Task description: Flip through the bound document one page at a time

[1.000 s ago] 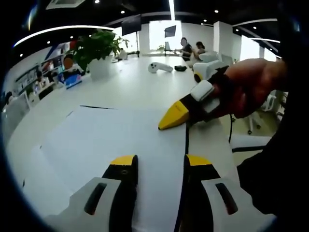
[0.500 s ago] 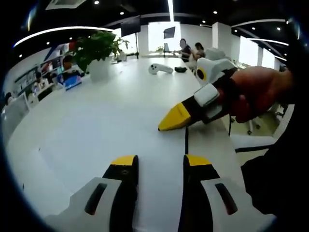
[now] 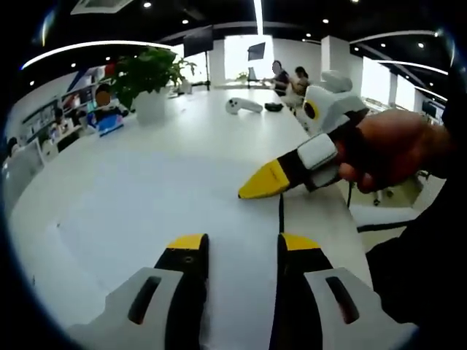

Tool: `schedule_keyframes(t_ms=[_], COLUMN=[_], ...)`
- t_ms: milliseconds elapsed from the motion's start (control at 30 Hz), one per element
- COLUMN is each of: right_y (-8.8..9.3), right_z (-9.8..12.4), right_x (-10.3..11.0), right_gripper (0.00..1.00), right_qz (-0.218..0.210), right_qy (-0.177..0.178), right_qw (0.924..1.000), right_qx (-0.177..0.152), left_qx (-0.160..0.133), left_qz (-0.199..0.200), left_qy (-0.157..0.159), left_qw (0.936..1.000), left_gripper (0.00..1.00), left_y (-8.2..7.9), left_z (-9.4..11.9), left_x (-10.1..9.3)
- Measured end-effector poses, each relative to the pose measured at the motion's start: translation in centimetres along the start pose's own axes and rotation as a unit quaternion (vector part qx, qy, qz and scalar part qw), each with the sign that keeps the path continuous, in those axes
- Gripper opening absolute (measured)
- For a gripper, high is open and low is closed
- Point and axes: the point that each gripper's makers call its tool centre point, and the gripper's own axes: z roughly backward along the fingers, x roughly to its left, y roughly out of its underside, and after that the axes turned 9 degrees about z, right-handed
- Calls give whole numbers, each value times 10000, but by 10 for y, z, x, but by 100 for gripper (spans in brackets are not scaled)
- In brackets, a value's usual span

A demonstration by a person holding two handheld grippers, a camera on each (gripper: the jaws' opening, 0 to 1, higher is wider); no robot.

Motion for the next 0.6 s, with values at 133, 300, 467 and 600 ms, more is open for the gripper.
schedule_keyframes(t_ms=[133, 300, 467, 600], right_y=[-1, -2, -2, -3], right_z=[-1, -1, -2, -2], right_x=[1, 1, 0, -1], right_gripper=[1, 1, 1, 1], right_qz=[-72, -22, -45, -114], right_qy=[-46, -49, -11, -48], right_qw=[10000, 10000, 10000, 9999], right_qx=[1, -11, 5, 59], left_qx=[48, -4, -3, 45], left_qz=[-169, -137, -305, -312], left_qy=[30, 5, 44, 69], left_qw=[9998, 9999, 9995, 9995], left_gripper=[43, 43, 43, 47], left_y=[1, 0, 1, 1], left_z=[0, 0, -1, -1], left_x=[-1, 0, -1, -4])
